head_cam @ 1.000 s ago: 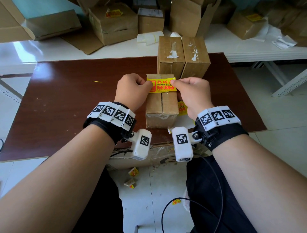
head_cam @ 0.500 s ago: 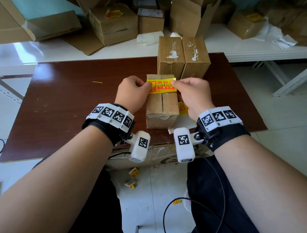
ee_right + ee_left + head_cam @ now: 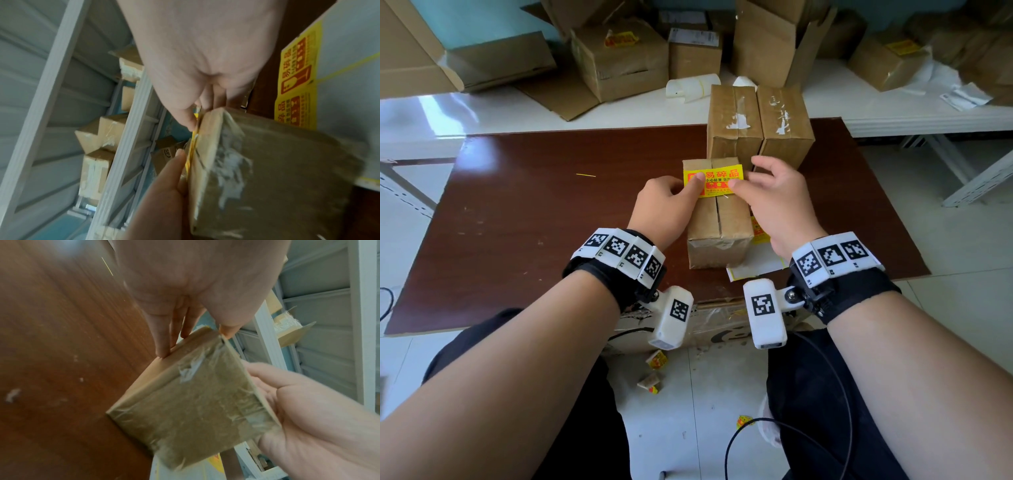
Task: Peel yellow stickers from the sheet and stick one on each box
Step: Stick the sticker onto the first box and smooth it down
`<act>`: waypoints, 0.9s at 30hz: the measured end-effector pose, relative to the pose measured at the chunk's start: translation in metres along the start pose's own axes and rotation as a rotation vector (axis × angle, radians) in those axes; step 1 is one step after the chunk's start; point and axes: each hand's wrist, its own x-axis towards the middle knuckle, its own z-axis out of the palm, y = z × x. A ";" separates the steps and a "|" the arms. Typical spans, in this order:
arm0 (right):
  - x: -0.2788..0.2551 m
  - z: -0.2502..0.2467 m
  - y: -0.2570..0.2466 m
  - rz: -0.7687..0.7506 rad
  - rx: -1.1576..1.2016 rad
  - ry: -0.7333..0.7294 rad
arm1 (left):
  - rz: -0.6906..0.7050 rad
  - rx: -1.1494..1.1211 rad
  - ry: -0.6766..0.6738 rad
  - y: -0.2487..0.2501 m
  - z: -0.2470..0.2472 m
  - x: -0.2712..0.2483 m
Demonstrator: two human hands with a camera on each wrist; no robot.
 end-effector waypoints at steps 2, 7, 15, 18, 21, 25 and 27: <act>-0.004 -0.001 -0.003 -0.057 -0.002 -0.046 | 0.042 -0.014 0.022 -0.001 0.002 -0.003; -0.010 -0.008 -0.009 -0.128 0.023 -0.070 | 0.104 -0.127 0.045 0.000 0.003 -0.008; -0.015 0.004 -0.006 -0.244 -0.049 0.034 | 0.193 -0.234 0.120 0.011 0.010 -0.010; -0.011 0.005 -0.007 -0.262 -0.161 0.114 | 0.178 -0.234 0.116 0.013 0.015 -0.010; -0.010 0.004 -0.006 -0.279 -0.215 0.114 | 0.201 -0.208 0.100 0.013 0.014 -0.009; -0.004 0.005 -0.001 -0.265 -0.153 0.093 | 0.181 -0.210 0.109 0.013 0.010 -0.006; -0.004 0.005 -0.002 -0.268 -0.115 0.101 | 0.178 -0.203 0.118 0.011 0.009 -0.004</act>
